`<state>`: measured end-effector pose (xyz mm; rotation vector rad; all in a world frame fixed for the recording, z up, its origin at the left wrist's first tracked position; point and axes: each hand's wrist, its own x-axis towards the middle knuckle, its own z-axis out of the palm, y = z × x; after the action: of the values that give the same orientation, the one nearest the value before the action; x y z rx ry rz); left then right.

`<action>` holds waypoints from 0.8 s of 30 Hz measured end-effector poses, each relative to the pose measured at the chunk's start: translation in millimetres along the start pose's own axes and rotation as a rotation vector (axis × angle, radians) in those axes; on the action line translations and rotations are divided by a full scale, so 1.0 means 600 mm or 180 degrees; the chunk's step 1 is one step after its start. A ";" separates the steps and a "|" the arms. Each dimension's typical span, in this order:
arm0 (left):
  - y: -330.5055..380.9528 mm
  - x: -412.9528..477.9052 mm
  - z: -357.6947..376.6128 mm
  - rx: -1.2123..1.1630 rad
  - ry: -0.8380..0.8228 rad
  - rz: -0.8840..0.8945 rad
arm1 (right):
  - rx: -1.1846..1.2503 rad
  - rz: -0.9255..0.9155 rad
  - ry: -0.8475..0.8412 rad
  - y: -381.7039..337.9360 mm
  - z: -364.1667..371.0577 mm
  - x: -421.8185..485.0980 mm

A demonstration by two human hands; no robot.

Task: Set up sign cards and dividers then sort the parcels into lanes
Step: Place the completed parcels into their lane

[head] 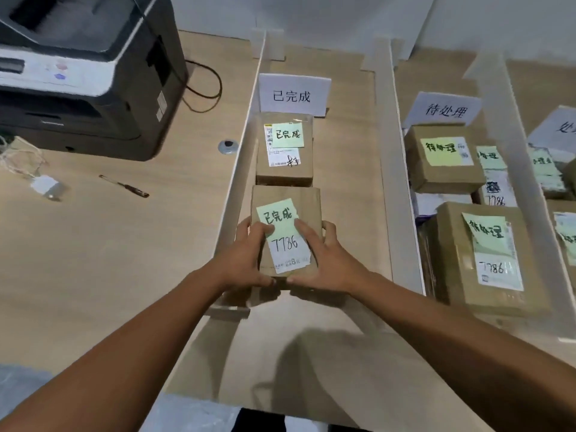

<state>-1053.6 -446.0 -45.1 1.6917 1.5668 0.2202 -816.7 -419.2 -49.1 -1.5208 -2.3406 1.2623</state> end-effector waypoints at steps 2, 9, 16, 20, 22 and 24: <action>-0.019 0.004 0.015 0.0123 -0.0070 -0.0107 | -0.0069 0.0033 -0.0069 0.006 0.025 0.009; -0.007 -0.011 0.007 0.0317 0.0085 -0.0049 | -0.0255 0.0205 -0.0201 0.004 0.023 0.000; 0.228 -0.033 -0.062 0.0593 0.0430 0.1169 | -0.0693 0.0007 0.1024 0.000 -0.185 -0.179; 0.417 -0.041 -0.018 0.0791 0.0548 0.1876 | -0.1166 0.0087 0.1721 0.044 -0.296 -0.371; 0.530 -0.054 0.035 0.0879 0.0625 0.2340 | -0.1406 0.0134 0.2077 0.079 -0.341 -0.496; 0.642 -0.078 0.102 0.0883 0.0611 0.2595 | -0.1567 0.0213 0.2348 0.116 -0.370 -0.625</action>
<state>-733.8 -479.7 180.6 2.5284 0.9754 0.6098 -472.8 -572.4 181.3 -1.7805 -2.1442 0.0401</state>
